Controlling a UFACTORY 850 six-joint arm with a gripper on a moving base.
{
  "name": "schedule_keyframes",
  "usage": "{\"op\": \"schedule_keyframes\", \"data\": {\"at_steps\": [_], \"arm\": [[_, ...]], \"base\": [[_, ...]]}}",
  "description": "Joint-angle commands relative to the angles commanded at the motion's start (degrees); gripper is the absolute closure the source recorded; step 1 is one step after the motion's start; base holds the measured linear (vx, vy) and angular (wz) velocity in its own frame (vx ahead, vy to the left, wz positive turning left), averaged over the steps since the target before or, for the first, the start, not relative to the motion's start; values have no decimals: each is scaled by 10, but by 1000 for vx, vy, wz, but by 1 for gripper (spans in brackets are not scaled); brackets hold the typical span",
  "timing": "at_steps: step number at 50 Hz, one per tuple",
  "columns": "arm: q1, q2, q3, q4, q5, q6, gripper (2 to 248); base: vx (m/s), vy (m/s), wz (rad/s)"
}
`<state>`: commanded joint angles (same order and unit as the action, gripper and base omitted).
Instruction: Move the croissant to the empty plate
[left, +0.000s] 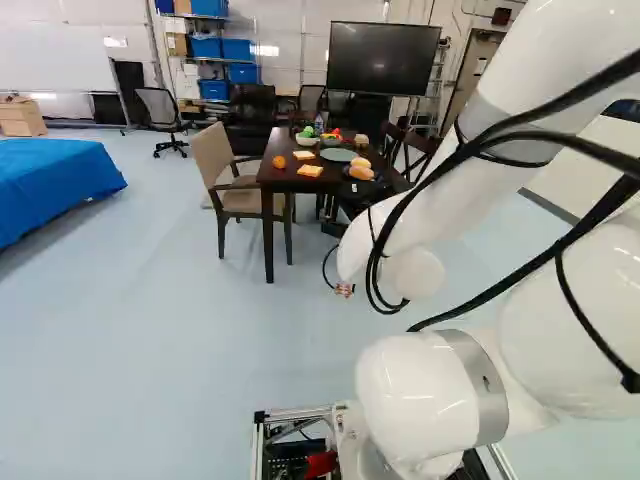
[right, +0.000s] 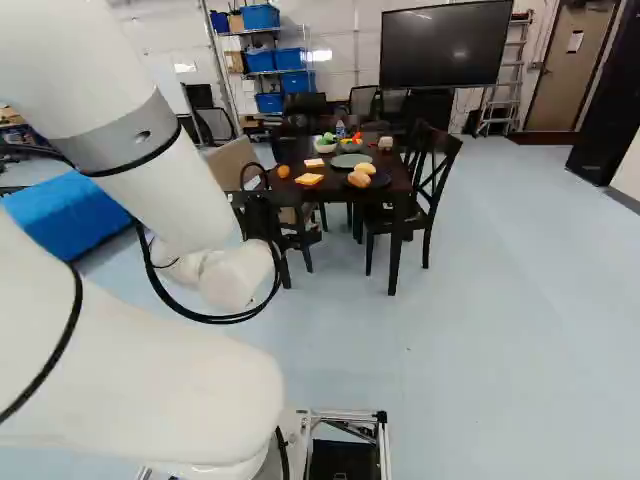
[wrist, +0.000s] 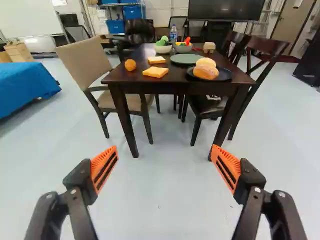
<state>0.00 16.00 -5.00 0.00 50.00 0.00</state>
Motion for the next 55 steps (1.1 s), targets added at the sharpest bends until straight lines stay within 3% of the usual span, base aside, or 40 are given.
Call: {"op": "schedule_keyframes", "data": {"at_steps": [55], "arm": [[0, 0, 0, 0, 0, 0, 3]], "base": [[186, -1, -16]]}}
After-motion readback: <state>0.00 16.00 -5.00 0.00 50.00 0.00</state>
